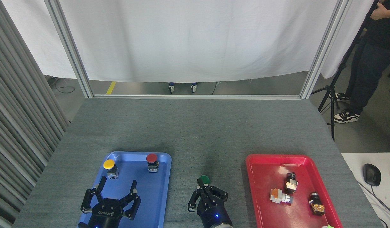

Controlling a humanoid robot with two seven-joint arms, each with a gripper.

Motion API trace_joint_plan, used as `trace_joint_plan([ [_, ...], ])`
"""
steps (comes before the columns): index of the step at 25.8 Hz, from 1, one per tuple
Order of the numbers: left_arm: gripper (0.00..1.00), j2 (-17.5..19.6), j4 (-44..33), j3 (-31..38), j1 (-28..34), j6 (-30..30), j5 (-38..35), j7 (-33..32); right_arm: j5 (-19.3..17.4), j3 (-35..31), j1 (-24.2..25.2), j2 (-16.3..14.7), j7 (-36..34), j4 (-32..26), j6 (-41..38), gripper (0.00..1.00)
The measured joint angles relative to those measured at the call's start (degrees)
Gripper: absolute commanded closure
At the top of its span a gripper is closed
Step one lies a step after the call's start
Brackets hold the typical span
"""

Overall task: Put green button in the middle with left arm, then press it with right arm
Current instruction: 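Lower the right gripper onto the green button and press it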

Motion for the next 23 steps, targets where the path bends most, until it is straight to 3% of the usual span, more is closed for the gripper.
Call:
trace_joint_plan([
  [14, 0.00, 0.02, 0.04, 0.35, -0.19, -0.06, 0.00, -0.09, -0.70, -0.56, 0.02, 0.19, -2.55, 2.31, 0.02, 1.00],
  [23, 0.00, 0.00, 0.05, 0.35, -0.31, -0.14, 0.08, -0.10, -4.15, -0.69, -0.11, -0.09, -0.73, -4.43, -0.09, 0.99],
])
